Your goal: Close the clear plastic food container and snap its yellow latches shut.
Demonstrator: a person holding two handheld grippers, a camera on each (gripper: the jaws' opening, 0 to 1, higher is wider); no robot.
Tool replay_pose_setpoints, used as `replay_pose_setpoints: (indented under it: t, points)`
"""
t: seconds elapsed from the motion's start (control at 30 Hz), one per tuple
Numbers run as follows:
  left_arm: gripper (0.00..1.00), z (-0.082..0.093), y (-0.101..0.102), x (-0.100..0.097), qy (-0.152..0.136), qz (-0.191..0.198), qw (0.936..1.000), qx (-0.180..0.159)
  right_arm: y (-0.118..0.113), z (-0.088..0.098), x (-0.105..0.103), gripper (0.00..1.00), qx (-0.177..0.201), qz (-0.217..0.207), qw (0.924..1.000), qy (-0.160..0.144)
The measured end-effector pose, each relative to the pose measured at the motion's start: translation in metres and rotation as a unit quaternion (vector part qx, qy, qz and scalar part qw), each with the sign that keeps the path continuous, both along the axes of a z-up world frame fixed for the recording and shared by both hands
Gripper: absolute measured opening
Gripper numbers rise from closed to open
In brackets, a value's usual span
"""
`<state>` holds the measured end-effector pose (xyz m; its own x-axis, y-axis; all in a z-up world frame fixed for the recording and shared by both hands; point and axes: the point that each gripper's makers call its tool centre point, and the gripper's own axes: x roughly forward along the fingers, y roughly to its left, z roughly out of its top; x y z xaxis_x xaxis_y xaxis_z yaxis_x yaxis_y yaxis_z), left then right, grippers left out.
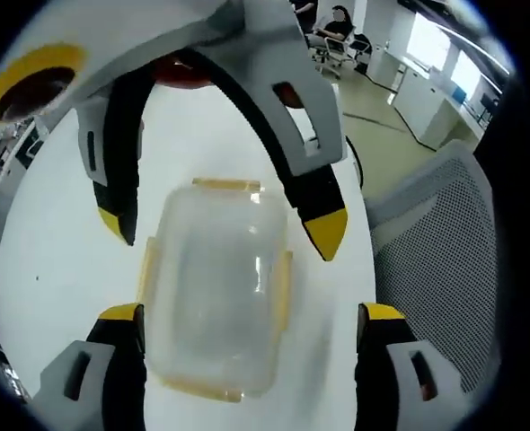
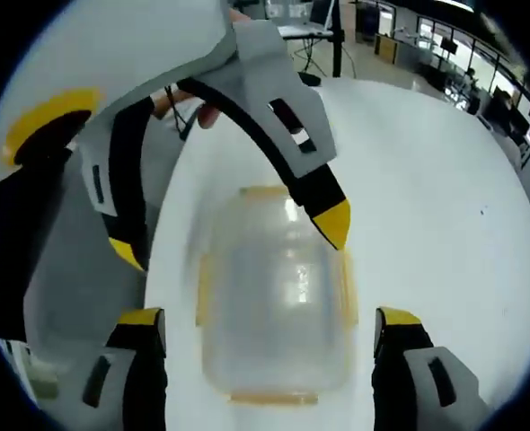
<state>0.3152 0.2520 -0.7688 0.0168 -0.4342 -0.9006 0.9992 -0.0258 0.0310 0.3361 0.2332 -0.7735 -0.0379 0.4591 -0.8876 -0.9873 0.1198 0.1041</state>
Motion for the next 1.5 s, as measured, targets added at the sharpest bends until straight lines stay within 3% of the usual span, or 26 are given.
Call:
replay_pose_setpoints:
  t: [0.43, 1.1, 1.5]
  points:
    - [0.99, -0.003, 0.004, 0.005, 0.009, -0.007, 0.9999, 0.013, -0.005, 0.001, -0.007, 0.95, 0.017, 0.001, 0.9996, -0.022]
    - [0.95, -0.018, 0.016, 0.013, 0.019, -0.023, 0.9986, 0.044, -0.017, -0.011, -0.006, 0.9, -0.021, 0.008, 0.9986, -0.048]
    - [0.89, -0.028, 0.017, 0.021, 0.008, -0.033, 0.9979, 0.055, -0.016, -0.017, -0.007, 0.86, -0.035, 0.013, 0.9984, -0.042]
